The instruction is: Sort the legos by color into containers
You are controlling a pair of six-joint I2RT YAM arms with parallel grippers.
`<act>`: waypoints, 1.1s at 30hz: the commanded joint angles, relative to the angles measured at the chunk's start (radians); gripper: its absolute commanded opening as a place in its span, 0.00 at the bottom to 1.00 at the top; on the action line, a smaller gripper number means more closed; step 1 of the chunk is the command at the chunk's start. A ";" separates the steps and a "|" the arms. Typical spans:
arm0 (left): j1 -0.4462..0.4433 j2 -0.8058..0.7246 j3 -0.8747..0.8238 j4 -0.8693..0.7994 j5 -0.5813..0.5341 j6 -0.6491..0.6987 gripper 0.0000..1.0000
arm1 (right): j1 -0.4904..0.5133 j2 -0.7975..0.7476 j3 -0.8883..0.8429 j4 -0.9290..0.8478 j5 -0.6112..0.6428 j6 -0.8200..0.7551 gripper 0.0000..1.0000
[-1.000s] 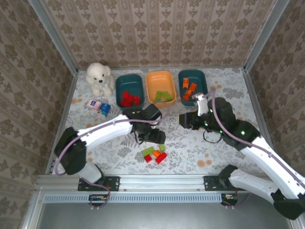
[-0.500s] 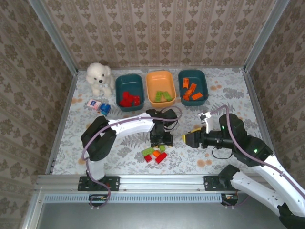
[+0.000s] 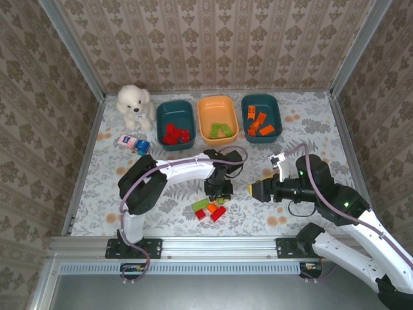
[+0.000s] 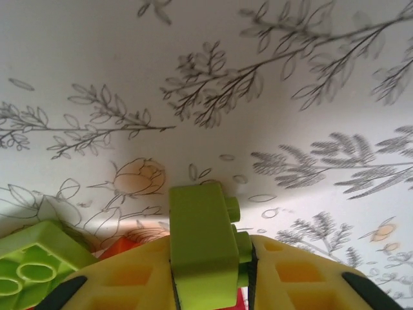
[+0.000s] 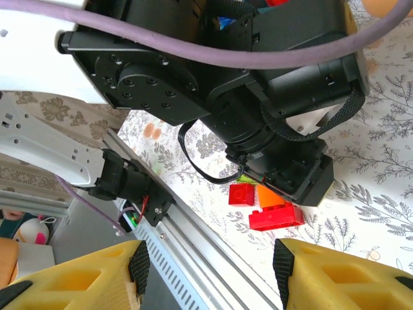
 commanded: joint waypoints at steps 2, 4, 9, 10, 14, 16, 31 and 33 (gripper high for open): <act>-0.005 0.016 0.069 -0.044 -0.048 0.026 0.21 | 0.004 -0.006 0.029 -0.025 -0.014 -0.009 0.56; 0.005 -0.005 0.097 -0.071 -0.086 0.042 0.18 | 0.004 -0.004 0.035 -0.025 -0.008 -0.009 0.56; 0.127 -0.062 0.249 -0.109 -0.150 0.138 0.18 | 0.004 0.003 0.056 -0.026 0.040 -0.011 0.56; 0.163 -0.058 0.293 -0.098 -0.151 0.172 0.18 | 0.003 0.006 0.059 -0.021 0.054 -0.011 0.56; 0.293 0.039 0.453 -0.029 -0.104 0.284 0.18 | 0.002 0.042 0.072 0.011 0.087 -0.007 0.56; 0.342 0.104 0.527 0.019 -0.081 0.312 0.18 | 0.002 0.063 0.082 0.032 0.094 -0.006 0.56; 0.500 0.585 1.074 0.106 -0.047 0.356 0.22 | -0.003 0.112 0.127 0.036 0.163 -0.014 0.56; 0.501 0.597 1.069 0.143 -0.071 0.361 0.23 | -0.004 0.108 0.132 0.024 0.172 -0.015 0.56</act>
